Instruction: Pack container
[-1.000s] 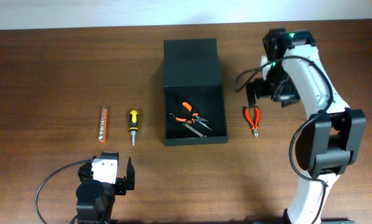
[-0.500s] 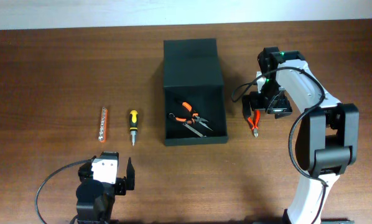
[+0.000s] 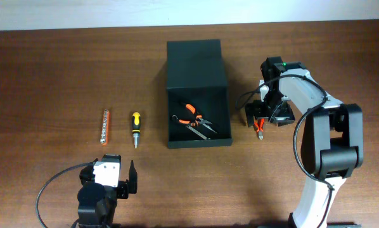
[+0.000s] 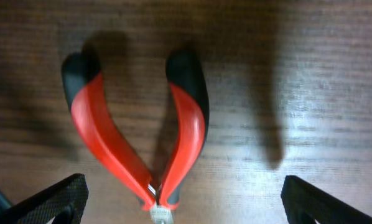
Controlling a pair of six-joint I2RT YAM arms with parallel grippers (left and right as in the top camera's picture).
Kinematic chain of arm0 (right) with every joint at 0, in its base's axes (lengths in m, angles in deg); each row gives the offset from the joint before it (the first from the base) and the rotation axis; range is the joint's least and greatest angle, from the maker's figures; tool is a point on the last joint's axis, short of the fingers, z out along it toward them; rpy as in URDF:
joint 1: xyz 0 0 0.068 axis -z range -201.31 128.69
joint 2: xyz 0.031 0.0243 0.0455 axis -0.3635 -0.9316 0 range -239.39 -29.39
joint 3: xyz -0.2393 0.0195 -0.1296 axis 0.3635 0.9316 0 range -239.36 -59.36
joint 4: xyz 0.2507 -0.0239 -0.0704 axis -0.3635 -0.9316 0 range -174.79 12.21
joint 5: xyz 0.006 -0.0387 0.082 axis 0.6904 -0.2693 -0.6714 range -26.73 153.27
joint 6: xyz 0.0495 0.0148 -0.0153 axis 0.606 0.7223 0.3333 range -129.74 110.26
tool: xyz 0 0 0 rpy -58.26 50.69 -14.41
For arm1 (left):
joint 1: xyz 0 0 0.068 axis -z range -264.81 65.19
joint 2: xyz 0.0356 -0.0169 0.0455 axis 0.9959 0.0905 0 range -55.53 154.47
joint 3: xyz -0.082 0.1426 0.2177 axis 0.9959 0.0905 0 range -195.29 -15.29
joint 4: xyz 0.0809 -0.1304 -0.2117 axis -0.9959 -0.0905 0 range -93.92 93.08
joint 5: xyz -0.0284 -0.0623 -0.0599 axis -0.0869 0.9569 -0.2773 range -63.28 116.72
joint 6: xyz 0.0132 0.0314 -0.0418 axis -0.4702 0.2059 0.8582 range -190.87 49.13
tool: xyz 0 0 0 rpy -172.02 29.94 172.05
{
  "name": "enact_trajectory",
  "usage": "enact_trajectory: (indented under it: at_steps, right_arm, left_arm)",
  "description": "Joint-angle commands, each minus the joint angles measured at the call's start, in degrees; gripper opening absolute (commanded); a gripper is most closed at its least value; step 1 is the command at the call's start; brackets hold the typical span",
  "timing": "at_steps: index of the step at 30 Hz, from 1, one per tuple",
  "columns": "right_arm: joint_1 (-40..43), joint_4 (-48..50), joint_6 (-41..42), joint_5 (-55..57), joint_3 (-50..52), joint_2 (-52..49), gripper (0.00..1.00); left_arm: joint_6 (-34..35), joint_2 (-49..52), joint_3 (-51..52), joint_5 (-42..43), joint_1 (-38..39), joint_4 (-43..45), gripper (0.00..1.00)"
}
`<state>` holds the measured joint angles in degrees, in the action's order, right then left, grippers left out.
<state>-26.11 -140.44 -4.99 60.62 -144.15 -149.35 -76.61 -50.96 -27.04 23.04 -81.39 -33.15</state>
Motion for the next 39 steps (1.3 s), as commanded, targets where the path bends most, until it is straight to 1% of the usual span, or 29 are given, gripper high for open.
enact_trajectory:
  at_steps: [1,8,11,14,18,30,33,39]
  right_arm:
    - [0.24,1.22,0.68,0.98,1.01,1.2,0.99]
    - [-1.75,3.34,1.22,4.28,1.03,1.2,0.99]
    - [-3.37,3.3,5.95,7.78,1.03,1.2,0.99]
    - [-4.5,3.37,7.8,8.11,1.03,1.2,0.99]
    - [-5.42,3.56,7.8,8.11,1.03,1.2,0.99]
    - [-4.55,2.84,7.78,9.6,0.7,1.22,0.99]
    - [-3.82,1.57,7.8,9.22,-0.81,1.22,0.99]
    - [-2.27,-4.61,7.76,8.68,-10.03,1.36,0.99]
  left_arm:
    - [0.46,-0.02,-1.05,-0.63,0.17,0.17,0.99]
    - [0.46,-0.02,-1.05,-0.63,0.17,0.17,0.99]
    - [0.48,-0.02,-1.05,-0.63,0.17,0.15,0.99]
    - [0.48,-0.02,-1.05,-0.63,0.17,0.15,0.99]
    - [0.46,-0.02,-1.05,-0.63,0.17,0.15,0.99]
    - [0.46,-0.02,-1.05,-0.63,0.17,0.15,0.99]
    - [0.46,-0.02,-1.05,-0.63,0.17,0.15,0.99]
    - [0.48,-0.02,-1.05,-0.63,0.17,0.15,0.99]
